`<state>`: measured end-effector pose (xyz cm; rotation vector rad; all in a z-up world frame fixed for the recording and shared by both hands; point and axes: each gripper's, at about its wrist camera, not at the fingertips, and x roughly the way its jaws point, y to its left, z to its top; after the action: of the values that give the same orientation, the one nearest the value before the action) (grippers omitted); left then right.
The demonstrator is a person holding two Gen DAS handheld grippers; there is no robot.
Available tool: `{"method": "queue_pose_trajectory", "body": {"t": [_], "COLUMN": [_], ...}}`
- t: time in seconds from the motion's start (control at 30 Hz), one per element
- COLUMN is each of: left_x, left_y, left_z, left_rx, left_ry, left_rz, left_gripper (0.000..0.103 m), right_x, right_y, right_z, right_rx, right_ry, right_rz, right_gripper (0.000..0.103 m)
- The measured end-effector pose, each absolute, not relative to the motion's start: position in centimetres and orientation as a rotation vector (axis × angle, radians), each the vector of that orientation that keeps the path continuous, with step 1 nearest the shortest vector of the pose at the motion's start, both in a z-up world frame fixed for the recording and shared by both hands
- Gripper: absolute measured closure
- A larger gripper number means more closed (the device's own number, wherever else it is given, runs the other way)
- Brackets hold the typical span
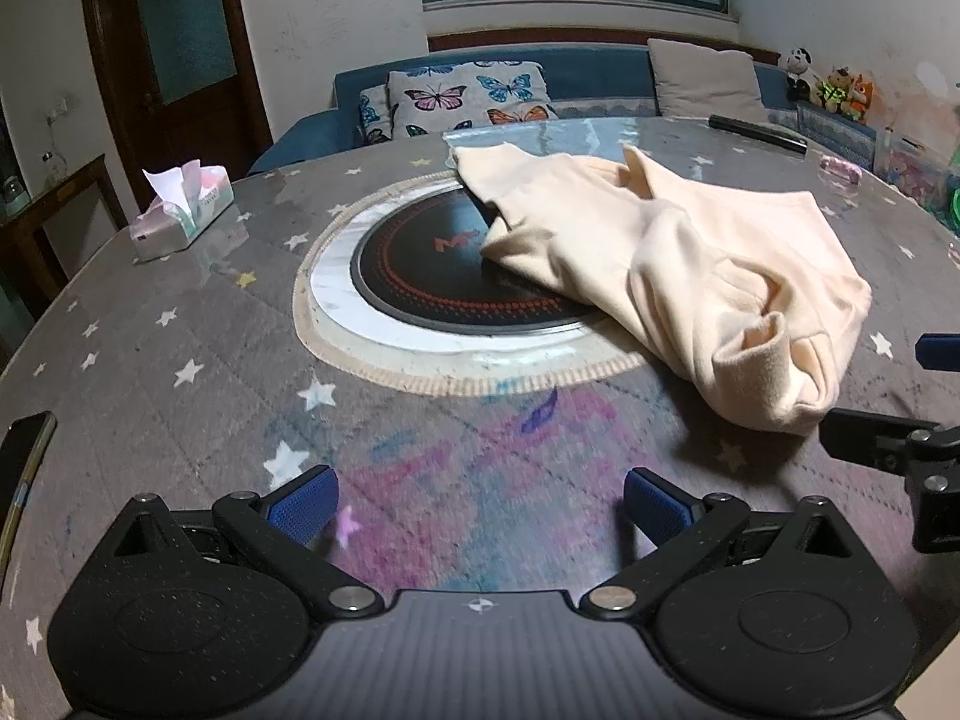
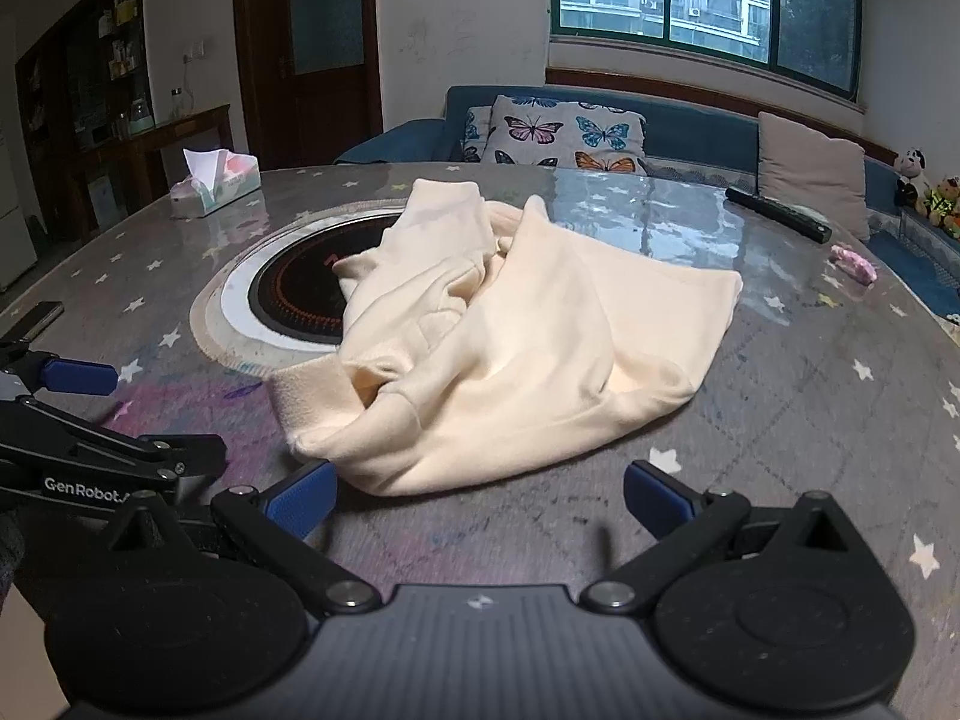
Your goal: Fold clothes
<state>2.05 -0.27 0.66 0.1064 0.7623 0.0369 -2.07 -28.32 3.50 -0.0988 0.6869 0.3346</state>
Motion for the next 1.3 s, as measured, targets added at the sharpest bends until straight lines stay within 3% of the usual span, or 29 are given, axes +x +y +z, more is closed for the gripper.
{"method": "queue_pose_trajectory", "body": {"t": [0.43, 0.7, 1.07, 1.13, 1.2, 1.3], "left_x": [5.1, 8.2, 13.7, 15.1, 16.6, 19.1], "left_y": [1.3, 1.6, 1.8, 1.5, 1.0, 0.4], "left_z": [3.7, 3.8, 3.7, 3.8, 3.9, 4.1], "left_rx": [0.104, 0.092, 0.036, 0.028, 0.020, 0.004], "left_ry": [0.696, 0.709, 0.740, 0.742, 0.743, 0.748], "left_rz": [0.032, 0.000, -0.056, -0.065, -0.074, -0.086], "left_gripper": [0.005, 0.016, 0.030, 0.032, 0.033, 0.033], "right_x": [1.6, 9.0, 18.9, 20.1, 20.8, 20.7], "right_y": [-29.5, -28.5, -27.2, -27.3, -27.3, -27.7], "right_z": [6.8, 7.3, 3.3, 2.5, 1.9, 1.8], "right_rx": [-0.057, -0.058, -0.026, -0.007, 0.005, 0.013], "right_ry": [0.653, 0.664, 0.769, 0.789, 0.805, 0.796], "right_rz": [0.363, 0.315, 0.286, 0.295, 0.308, 0.338], "right_gripper": [0.002, 0.014, 0.042, 0.054, 0.059, 0.088]}}
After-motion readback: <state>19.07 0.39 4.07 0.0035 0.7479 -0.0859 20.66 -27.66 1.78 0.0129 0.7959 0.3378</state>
